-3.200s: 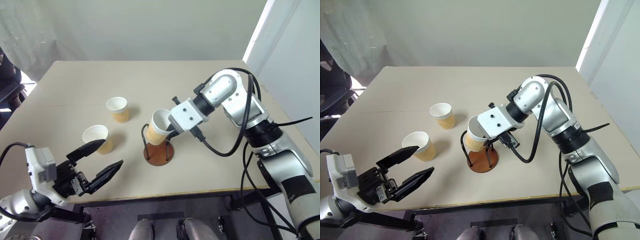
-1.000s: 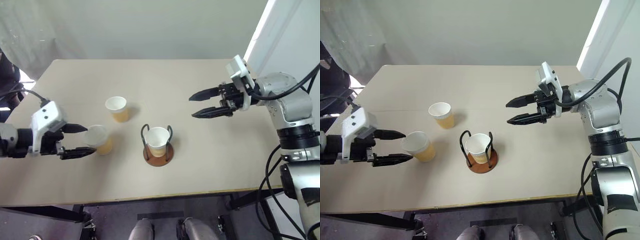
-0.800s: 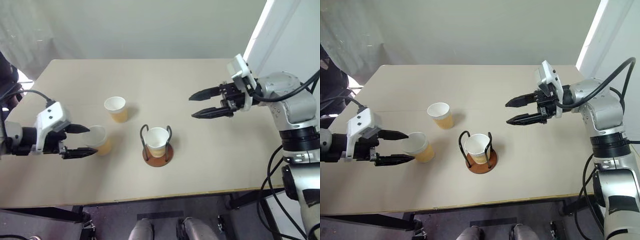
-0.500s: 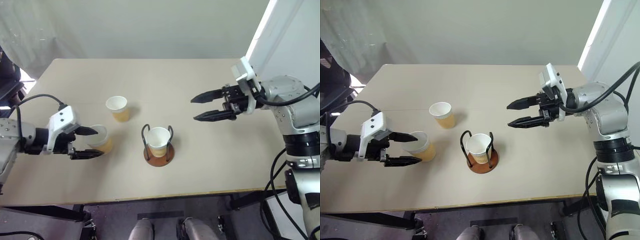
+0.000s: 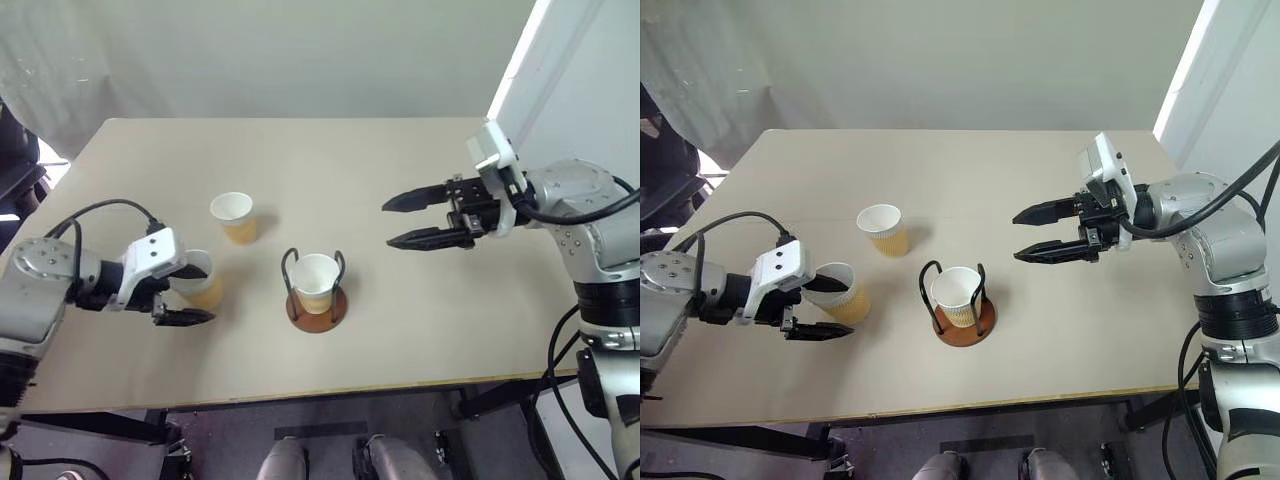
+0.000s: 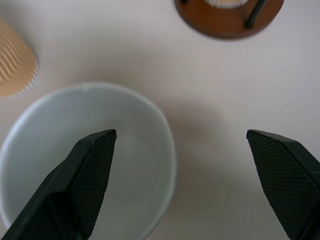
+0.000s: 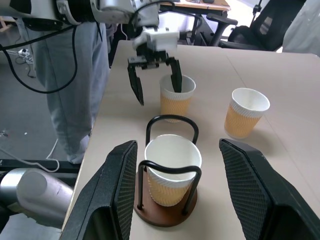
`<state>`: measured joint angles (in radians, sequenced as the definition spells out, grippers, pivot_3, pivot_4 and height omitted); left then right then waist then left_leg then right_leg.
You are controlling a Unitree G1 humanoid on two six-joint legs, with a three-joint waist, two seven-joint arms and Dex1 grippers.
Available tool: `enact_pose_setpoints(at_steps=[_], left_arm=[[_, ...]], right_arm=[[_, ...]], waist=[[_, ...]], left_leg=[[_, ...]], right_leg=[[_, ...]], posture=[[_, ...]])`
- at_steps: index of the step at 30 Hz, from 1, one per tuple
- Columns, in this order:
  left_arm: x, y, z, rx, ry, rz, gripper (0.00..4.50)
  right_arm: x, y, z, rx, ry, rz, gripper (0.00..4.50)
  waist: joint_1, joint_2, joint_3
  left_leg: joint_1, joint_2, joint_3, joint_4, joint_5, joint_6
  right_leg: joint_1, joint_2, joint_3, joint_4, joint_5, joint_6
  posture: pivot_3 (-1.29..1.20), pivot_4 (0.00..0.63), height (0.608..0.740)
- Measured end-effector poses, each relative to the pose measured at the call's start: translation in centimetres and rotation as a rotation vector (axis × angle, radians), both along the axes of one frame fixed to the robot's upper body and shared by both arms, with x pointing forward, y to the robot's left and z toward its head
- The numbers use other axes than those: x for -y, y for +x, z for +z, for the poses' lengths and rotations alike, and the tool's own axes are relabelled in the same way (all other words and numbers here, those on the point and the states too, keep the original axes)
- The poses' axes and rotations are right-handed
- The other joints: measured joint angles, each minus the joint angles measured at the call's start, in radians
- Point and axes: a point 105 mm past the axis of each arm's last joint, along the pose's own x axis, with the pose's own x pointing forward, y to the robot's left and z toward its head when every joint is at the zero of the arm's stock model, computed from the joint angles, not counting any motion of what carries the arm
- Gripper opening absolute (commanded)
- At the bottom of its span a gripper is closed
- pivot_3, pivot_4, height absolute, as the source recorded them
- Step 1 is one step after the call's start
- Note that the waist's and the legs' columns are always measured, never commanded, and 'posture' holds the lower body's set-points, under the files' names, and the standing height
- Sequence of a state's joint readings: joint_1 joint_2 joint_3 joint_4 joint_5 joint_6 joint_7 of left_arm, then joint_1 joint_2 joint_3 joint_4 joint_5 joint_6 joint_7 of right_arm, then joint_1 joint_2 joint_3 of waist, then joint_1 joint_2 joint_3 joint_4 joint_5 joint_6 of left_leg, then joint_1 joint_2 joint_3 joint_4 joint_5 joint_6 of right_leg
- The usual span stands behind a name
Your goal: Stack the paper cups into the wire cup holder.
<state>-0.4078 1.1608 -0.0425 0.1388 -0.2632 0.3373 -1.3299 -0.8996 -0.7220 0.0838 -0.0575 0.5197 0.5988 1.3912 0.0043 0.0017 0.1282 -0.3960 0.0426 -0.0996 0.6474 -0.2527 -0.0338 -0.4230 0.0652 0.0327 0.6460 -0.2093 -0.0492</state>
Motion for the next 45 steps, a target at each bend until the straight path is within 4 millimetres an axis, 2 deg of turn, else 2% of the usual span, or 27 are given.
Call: enact_pose_setpoints(at_steps=[3, 7, 13, 16, 21, 25, 28, 34, 37, 41, 45], left_arm=[[-0.2, 0.2, -0.5, 0.001, 0.016, -0.001, 4.50], [0.1, 0.5, -0.7, 0.007, -0.006, -0.013, 3.20], [-0.3, 0.5, -0.8, -0.001, 0.009, -0.020, 0.92], [-0.2, 0.7, -0.2, 0.012, 0.008, -0.034, 0.03], [0.4, 0.5, 0.3, -0.006, -0.009, -0.092, 0.03], [1.4, 0.4, 2.3, -0.007, -0.044, -0.165, 0.03], [2.7, 0.5, 4.7, 0.015, -0.071, -0.222, 0.03], [7.4, 0.6, 10.5, 0.106, -0.110, -0.415, 0.03], [9.4, 0.6, 12.4, 0.121, -0.121, -0.501, 0.03], [11.2, 1.1, 13.3, 0.107, -0.121, -0.577, 0.03], [12.5, 1.8, 12.1, 0.051, -0.094, -0.633, 0.03]], right_arm=[[-0.1, -0.2, -0.2, -0.004, 0.003, -0.004, 2.62], [-0.1, -0.2, -0.2, -0.002, 0.002, -0.014, 2.67], [0.6, 0.0, -0.8, -0.016, -0.012, -0.049, 2.67], [0.9, 0.0, -1.0, -0.021, -0.002, -0.061, 2.67], [1.8, 0.1, -0.6, -0.011, 0.035, -0.094, 2.67], [2.7, 0.1, -0.7, -0.014, 0.037, -0.122, 2.67], [3.4, 0.1, -0.3, -0.002, 0.052, -0.154, 2.67], [3.3, -0.4, 0.1, 0.026, 0.065, -0.164, 2.67], [3.3, -0.7, 0.2, 0.039, 0.071, -0.175, 2.67], [3.2, -0.9, 0.0, 0.045, 0.075, -0.196, 2.67], [3.2, -1.2, -0.3, 0.046, 0.082, -0.220, 2.67]], waist=[[0.000, 0.000, 0.000], [0.000, 0.000, 0.000], [0.001, 0.000, 0.000], [0.001, 0.000, 0.000], [0.002, -0.001, 0.000], [0.005, -0.001, 0.000], [0.007, -0.001, 0.000], [0.010, -0.001, 0.000], [0.010, -0.001, 0.000], [0.010, 0.000, 0.000], [0.011, 0.000, 0.000]], left_leg=[[0.000, 0.000, 0.000, 0.000, 0.000, 0.000], [-0.001, 0.000, 0.000, 0.001, 0.001, 0.001], [-0.001, 0.000, 0.000, 0.001, 0.001, 0.001], [-0.001, 0.000, 0.000, 0.002, 0.001, 0.002], [-0.002, 0.000, 0.000, 0.002, 0.001, 0.002], [-0.003, 0.000, 0.000, 0.004, 0.001, 0.002], [-0.004, 0.000, 0.000, 0.005, 0.002, 0.002], [-0.006, 0.000, 0.000, 0.010, 0.002, 0.004], [-0.006, -0.001, 0.001, 0.012, 0.001, 0.005], [-0.007, -0.001, 0.001, 0.015, 0.001, 0.006], [-0.008, -0.001, 0.001, 0.016, 0.001, 0.007]], right_leg=[[0.000, 0.000, 0.000, 0.000, 0.000, 0.001], [0.000, 0.000, 0.000, 0.000, 0.001, 0.002], [0.000, 0.000, 0.000, 0.000, 0.001, 0.003], [0.000, 0.000, 0.000, 0.000, 0.002, 0.004], [0.000, 0.000, 0.000, -0.001, 0.002, 0.004], [0.000, 0.000, 0.000, -0.001, 0.003, 0.006], [0.000, 0.000, 0.000, -0.001, 0.004, 0.007], [0.001, 0.000, 0.000, -0.002, 0.006, 0.010], [0.001, 0.000, 0.001, -0.002, 0.006, 0.011], [0.001, 0.000, 0.002, -0.002, 0.007, 0.013], [0.001, 0.000, 0.002, -0.002, 0.007, 0.015]], posture=[[0.00, 0.150, 0.740], [0.00, 0.150, 0.740], [0.00, 0.150, 0.740], [0.00, 0.150, 0.740], [0.00, 0.150, 0.740], [0.00, 0.150, 0.740], [0.00, 0.150, 0.740], [0.00, 0.150, 0.740], [0.00, 0.150, 0.740], [0.00, 0.150, 0.740], [0.00, 0.150, 0.740]])
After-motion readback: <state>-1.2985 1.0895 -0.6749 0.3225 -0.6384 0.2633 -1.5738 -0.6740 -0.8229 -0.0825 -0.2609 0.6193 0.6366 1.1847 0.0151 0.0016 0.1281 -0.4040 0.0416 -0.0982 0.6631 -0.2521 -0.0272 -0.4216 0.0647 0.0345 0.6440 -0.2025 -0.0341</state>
